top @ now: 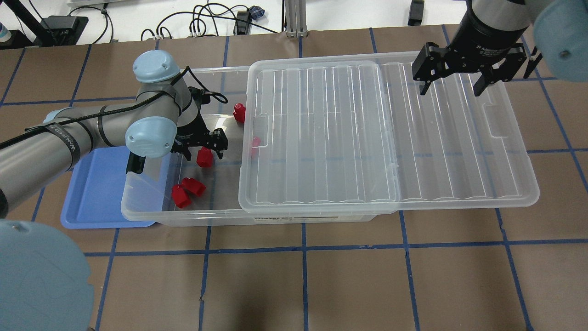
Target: Place red block in blue tray from box
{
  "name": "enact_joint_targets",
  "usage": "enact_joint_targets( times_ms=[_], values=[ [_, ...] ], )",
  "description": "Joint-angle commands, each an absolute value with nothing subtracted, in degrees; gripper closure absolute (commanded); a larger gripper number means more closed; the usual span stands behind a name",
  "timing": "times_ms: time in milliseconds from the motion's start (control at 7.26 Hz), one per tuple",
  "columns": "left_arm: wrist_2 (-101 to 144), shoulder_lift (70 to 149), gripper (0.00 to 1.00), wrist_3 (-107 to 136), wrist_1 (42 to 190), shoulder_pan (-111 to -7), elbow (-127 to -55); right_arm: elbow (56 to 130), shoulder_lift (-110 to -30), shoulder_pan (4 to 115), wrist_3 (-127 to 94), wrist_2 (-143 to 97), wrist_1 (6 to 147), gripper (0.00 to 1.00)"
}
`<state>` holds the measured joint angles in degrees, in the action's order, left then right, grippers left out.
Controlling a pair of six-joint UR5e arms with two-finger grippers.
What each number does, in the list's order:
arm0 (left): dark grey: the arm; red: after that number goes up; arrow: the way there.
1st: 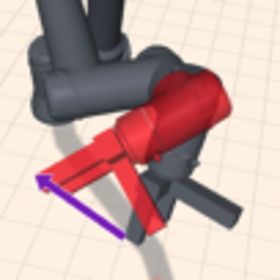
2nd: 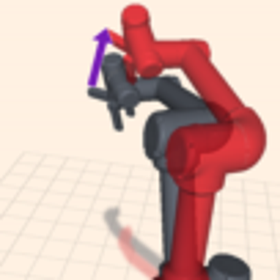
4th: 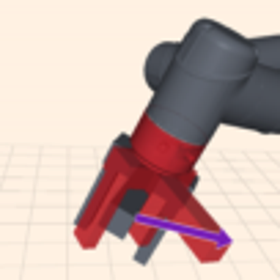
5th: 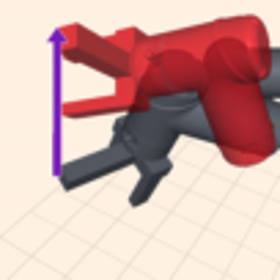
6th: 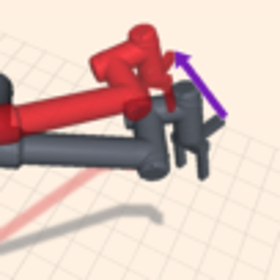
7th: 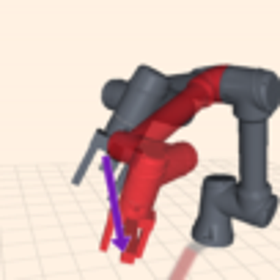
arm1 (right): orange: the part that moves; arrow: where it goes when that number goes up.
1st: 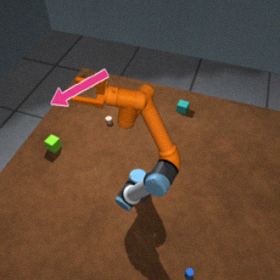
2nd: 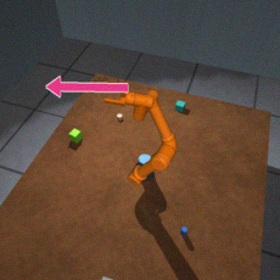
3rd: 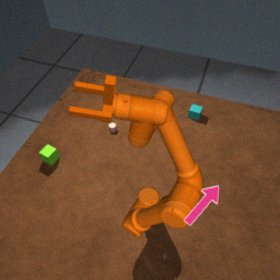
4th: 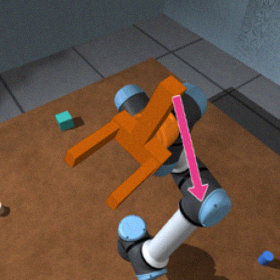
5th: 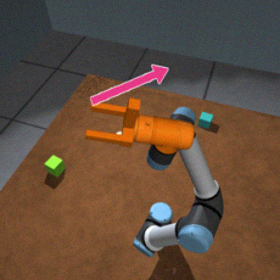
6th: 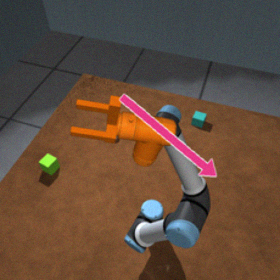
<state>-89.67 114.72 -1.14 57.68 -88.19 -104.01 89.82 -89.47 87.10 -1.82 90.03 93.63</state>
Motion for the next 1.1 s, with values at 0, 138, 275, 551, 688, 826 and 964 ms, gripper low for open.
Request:
enact_joint_targets(
  times_ms=[0, 138, 275, 551, 688, 826, 964],
  values=[
    [-89.7, 115.2, 0.62, -0.8, 57.1, -87.9, -103.6, 90.1, -89.5, 87.1, -1.8, 89.9, 93.6, 0.00],
    [-89.8, 114.9, 0.80, -0.5, 57.1, -88.1, -103.9, 90.0, -89.5, 87.1, -1.7, 89.9, 93.9, 0.00],
    [-90.0, 114.5, 0.85, -0.5, 57.2, -88.1, -103.4, 90.2, -89.6, 87.1, -1.8, 90.2, 93.7, 0.00],
    [-90.0, 113.5, 0.88, -0.4, 58.4, -88.2, -102.2, 90.4, -89.7, 87.0, -1.6, 90.1, 93.5, 0.00],
    [-89.7, 112.8, 0.88, -0.4, 63.1, -88.2, -98.7, 90.4, -89.6, 87.2, -1.6, 89.9, 93.7, 0.00],
    [-89.4, 111.5, 0.88, -0.4, 71.7, -88.8, -93.3, 90.4, -89.6, 87.2, -1.6, 90.0, 93.7, 0.00],
    [-89.2, 110.3, 0.88, -0.4, 80.5, -88.7, -87.3, 90.4, -89.6, 87.2, -1.5, 89.9, 93.7, 0.00]
  ],
)
